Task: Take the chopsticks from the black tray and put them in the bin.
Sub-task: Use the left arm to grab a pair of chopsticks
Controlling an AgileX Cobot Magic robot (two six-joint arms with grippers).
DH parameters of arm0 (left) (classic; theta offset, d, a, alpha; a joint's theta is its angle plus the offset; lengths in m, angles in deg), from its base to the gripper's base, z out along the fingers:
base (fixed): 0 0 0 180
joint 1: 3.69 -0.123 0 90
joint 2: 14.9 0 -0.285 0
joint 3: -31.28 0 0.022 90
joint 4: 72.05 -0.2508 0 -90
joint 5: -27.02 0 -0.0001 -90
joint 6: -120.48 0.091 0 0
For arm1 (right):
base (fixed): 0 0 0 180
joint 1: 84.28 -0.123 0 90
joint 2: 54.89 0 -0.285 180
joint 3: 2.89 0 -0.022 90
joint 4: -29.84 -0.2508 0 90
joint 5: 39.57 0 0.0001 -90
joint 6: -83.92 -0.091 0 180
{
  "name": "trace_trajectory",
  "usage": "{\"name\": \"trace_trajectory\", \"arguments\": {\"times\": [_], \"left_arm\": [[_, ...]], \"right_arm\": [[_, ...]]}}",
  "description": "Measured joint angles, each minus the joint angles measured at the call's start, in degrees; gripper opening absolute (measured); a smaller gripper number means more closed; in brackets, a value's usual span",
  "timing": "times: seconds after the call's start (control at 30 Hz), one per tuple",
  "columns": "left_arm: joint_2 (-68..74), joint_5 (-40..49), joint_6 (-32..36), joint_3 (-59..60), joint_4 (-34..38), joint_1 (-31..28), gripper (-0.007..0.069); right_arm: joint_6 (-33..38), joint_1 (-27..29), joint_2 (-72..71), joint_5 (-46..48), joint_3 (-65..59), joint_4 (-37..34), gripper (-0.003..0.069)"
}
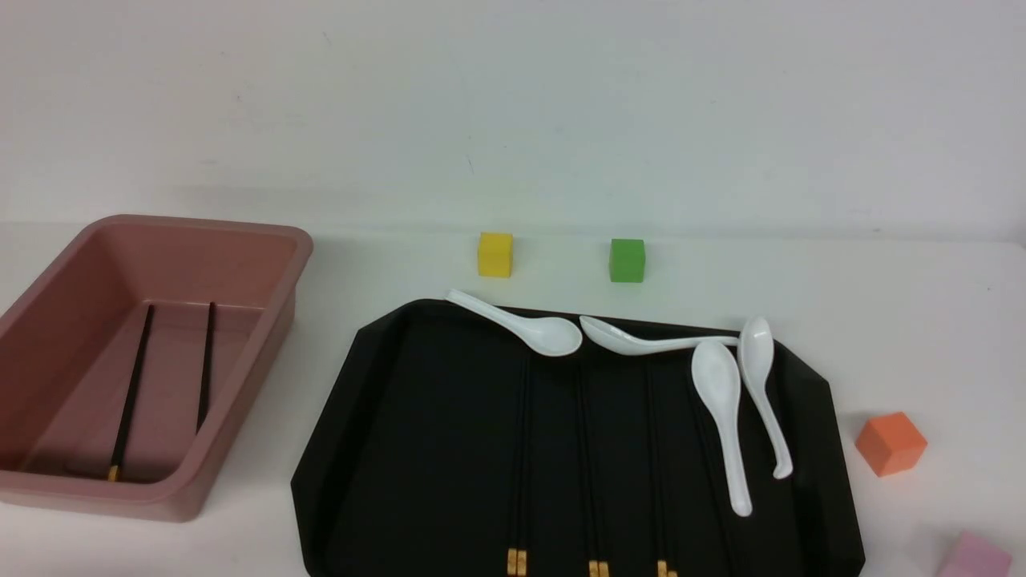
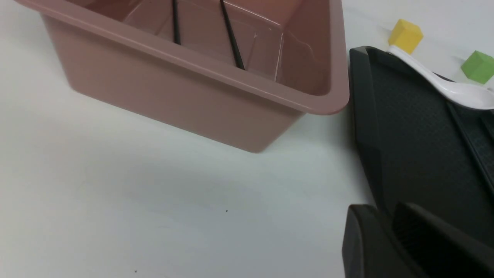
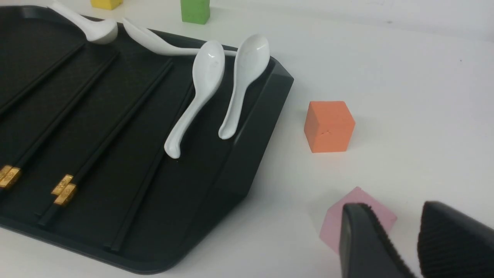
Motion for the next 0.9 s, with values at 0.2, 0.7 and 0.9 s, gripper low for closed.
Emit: {"name": "trace_trajectory", "arguments": {"times": [0.2, 0.7, 0.9], "left_arm": [[0.0, -1.3, -11.1, 0.0, 18.7, 0.0, 0.0113], [0.0, -9.1, -26.3, -0.3, 60.8, 0.0, 0.0121], [0.3, -14.3, -11.2, -12.9, 58.9, 0.0, 0.0018]], "right_arm": [[0.0, 0.0, 0.0, 0.0, 0.0, 0.0, 0.024], [0.0, 0.0, 0.0, 0.0, 0.0, 0.0, 0.024], [0.0, 0.0, 0.0, 0.0, 0.0, 0.0, 0.024]]}}
